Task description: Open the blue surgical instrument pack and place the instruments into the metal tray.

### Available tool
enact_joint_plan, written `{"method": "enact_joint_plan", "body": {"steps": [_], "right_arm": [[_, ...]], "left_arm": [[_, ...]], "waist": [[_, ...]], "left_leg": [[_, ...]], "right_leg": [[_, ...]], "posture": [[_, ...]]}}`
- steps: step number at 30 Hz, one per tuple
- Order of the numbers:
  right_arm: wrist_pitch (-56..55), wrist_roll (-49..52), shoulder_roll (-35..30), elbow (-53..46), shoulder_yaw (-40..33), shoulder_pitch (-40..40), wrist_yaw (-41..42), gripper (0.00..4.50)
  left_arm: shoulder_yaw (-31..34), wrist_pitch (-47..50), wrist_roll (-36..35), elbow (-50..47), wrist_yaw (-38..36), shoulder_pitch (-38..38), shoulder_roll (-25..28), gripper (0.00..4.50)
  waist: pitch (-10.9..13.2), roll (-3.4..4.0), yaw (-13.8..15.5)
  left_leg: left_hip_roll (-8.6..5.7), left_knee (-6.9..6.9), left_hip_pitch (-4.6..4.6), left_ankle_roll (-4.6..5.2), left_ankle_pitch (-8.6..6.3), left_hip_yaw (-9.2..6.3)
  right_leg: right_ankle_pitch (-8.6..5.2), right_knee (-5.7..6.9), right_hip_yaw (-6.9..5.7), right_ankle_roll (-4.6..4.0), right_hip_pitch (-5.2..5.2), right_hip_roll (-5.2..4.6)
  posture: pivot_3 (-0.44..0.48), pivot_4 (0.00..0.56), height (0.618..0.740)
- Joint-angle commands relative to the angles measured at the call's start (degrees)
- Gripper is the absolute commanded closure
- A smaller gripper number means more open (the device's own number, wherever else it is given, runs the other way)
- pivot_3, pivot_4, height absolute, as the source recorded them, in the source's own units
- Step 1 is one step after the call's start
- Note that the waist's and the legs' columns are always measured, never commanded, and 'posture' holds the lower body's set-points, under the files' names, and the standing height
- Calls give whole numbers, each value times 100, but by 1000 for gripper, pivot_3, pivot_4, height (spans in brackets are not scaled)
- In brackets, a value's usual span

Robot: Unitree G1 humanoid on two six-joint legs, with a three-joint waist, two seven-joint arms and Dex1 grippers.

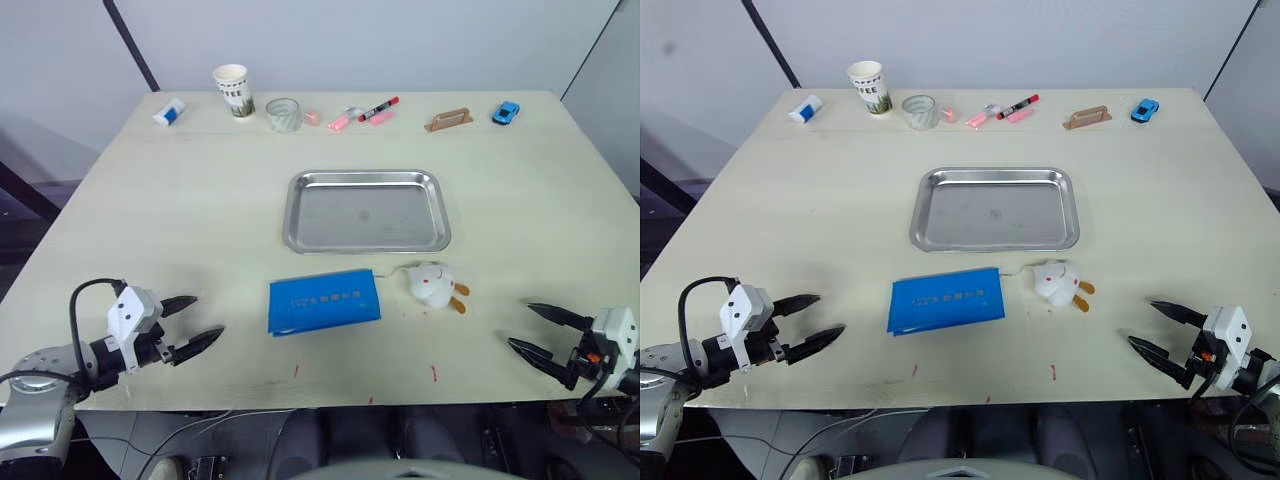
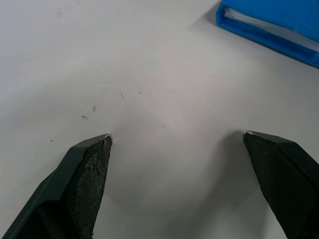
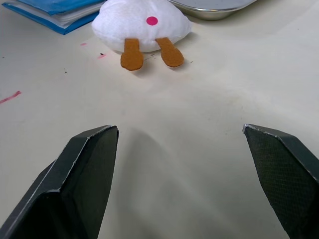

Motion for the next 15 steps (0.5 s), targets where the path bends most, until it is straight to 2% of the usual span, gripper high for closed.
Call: {"method": "enact_joint_plan", "body": {"steps": [1,15], "right_arm": [[-111,27,-2,68,-92,-78,24,125],[32,100,-30,-130,-97,-223,-30,125]], "left_arm": [[-2,-15,-52,33,-91,9,-31,0],[113,-60,-266,171,-372,-73,-82,0]], "waist": [[0,0,1],[-1,1,5]], "left_leg": [[0,0,0,0,0,0],[0,1,0,0,0,0]], "right_leg": [[0,0,0,0,0,0],[0,1,0,0,1,1]], "posture": [[0,150,718],[0,150,718]]}}
